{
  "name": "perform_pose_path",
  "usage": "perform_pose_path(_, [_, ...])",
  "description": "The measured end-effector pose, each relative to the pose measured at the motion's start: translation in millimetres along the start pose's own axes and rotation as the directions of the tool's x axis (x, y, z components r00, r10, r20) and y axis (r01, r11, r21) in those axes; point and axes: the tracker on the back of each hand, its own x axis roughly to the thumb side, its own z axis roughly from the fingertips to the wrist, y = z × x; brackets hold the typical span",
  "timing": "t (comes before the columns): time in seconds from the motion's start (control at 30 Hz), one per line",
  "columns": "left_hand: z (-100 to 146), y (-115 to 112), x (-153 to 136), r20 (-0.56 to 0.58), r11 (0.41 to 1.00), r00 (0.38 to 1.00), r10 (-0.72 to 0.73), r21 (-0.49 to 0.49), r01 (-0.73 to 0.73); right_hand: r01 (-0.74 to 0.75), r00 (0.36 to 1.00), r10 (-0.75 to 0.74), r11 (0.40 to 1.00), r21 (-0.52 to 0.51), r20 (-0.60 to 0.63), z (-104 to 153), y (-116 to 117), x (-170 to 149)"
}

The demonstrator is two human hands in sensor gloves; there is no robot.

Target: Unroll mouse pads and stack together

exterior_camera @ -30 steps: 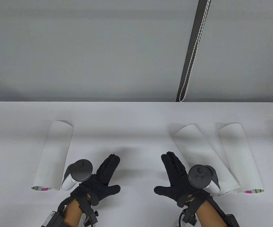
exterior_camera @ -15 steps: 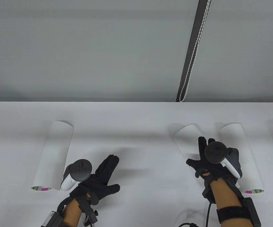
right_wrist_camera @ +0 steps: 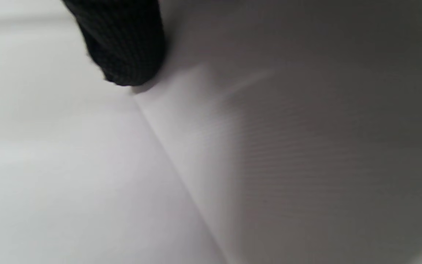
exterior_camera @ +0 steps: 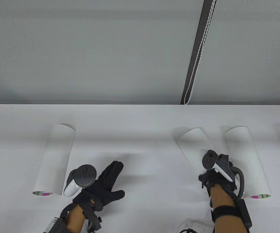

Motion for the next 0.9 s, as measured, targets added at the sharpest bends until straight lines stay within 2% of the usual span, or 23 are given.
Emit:
perform_pose_path(0.23, [0,-1,0,-0.004,1.0,1.0,0.007,0.009,-0.007,-0.002,1.0,-0.001,0.985,-0.171,-0.012,7,-18,1])
perform_pose_path(0.3, [0,0,0,-0.002,1.0,1.0,0.011,0.015,-0.011,0.09,0.996,-0.09,0.979,-0.184,0.01,10,-28,-3])
perform_pose_path(0.37, [-1,0,1,0.0,0.999,1.0,0.02,0.036,-0.02,0.289,0.957,-0.282,0.942,-0.172,0.063,16,-37,-6])
perform_pose_path(0.4, [-2,1,2,0.008,0.999,0.999,0.032,0.04,-0.032,0.416,0.908,-0.397,0.894,-0.167,0.136,21,-41,-7])
perform_pose_path(0.5, [-7,3,6,0.023,0.992,0.995,0.094,0.087,-0.096,0.632,0.759,-0.594,0.771,-0.081,0.266,33,-44,-1])
perform_pose_path(0.63, [-19,6,15,0.036,0.966,0.978,0.207,0.148,-0.21,0.825,0.441,-0.8,0.54,0.168,0.407,49,-35,25])
perform_pose_path(0.7, [-29,3,17,0.028,0.949,0.961,0.276,0.147,-0.277,0.842,0.288,-0.856,0.44,0.311,0.43,56,-28,44])
perform_pose_path(0.8, [-42,-6,13,-0.01,0.93,0.935,0.354,0.11,-0.351,0.813,0.119,-0.899,0.332,0.478,0.421,66,-18,72])
perform_pose_path(0.83, [-45,-9,11,-0.013,0.925,0.929,0.371,0.093,-0.368,0.797,0.085,-0.906,0.311,0.518,0.414,68,-16,79])
perform_pose_path(0.9, [-53,-23,5,-0.029,0.898,0.897,0.44,0.012,-0.44,0.714,-0.011,-0.923,0.263,0.649,0.385,74,-10,97])
